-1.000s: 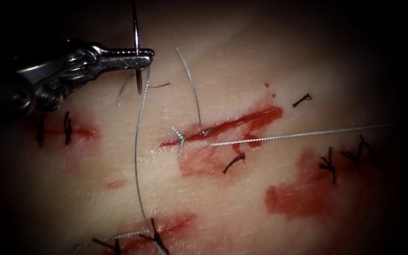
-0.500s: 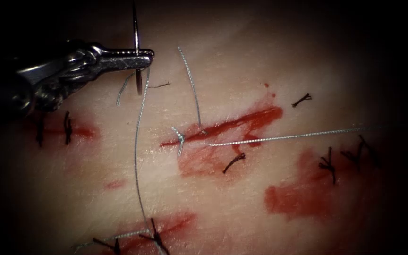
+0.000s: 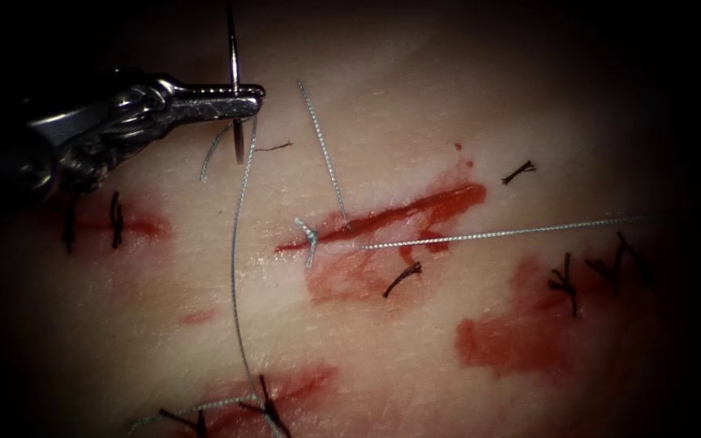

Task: Wound Closure

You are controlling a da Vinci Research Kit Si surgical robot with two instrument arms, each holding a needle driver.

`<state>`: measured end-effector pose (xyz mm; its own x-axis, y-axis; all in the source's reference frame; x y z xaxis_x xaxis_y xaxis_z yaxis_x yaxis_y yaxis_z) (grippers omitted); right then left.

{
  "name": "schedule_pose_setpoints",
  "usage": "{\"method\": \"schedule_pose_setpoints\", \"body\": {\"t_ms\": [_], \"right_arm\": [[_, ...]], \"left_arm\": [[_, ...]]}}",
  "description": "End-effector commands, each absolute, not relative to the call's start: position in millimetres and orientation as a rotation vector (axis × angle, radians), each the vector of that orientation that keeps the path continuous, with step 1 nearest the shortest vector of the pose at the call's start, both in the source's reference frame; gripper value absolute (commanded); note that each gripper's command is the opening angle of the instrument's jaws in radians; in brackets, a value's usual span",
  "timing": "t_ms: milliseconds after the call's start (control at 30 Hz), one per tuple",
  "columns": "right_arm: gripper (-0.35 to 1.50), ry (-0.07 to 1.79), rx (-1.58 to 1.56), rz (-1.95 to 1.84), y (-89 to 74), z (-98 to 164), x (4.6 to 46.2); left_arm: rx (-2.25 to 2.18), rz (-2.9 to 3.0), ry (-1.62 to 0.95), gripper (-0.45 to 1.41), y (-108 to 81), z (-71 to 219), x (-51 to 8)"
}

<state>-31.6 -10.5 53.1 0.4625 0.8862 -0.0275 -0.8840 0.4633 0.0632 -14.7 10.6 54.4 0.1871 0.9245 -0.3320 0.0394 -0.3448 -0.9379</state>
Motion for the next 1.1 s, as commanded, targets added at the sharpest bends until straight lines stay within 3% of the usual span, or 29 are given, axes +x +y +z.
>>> {"method": "schedule_pose_setpoints", "body": {"t_ms": [33, 900, 933, 1000, 1033, 1067, 1100], "right_arm": [[-0.35, 0.053, 0.047, 1.091, -10.8, 53.5, -31.0], [-0.35, 0.011, 0.080, 1.097, -11.7, 53.6, -33.6], [-0.08, 0.013, 0.079, 1.099, -11.4, 53.4, -33.2], [0.93, 0.049, 0.062, 1.095, -10.6, 53.2, -32.5], [1.20, 0.057, 0.047, 1.081, -10.3, 53.0, -32.0], [1.30, 0.057, 0.031, 1.042, -10.0, 52.8, -31.5], [1.26, 0.055, 0.011, 1.000, -9.7, 52.4, -30.6]], "left_arm": [[-1.594, 1.282, -0.942, -0.45, 10.5, 55.0, -15.2], [-1.590, 1.284, -0.940, -0.45, 10.5, 54.9, -15.1], [-1.588, 1.286, -0.940, -0.45, 10.5, 54.9, -15.1], [-1.572, 1.292, -0.939, -0.45, 10.6, 55.0, -15.1], [-1.562, 1.303, -0.936, -0.45, 10.6, 55.1, -15.1], [-1.546, 1.319, -0.930, -0.45, 10.5, 55.3, -15.0], [-1.518, 1.361, -0.904, -0.45, 10.3, 55.7, -14.9]]}}
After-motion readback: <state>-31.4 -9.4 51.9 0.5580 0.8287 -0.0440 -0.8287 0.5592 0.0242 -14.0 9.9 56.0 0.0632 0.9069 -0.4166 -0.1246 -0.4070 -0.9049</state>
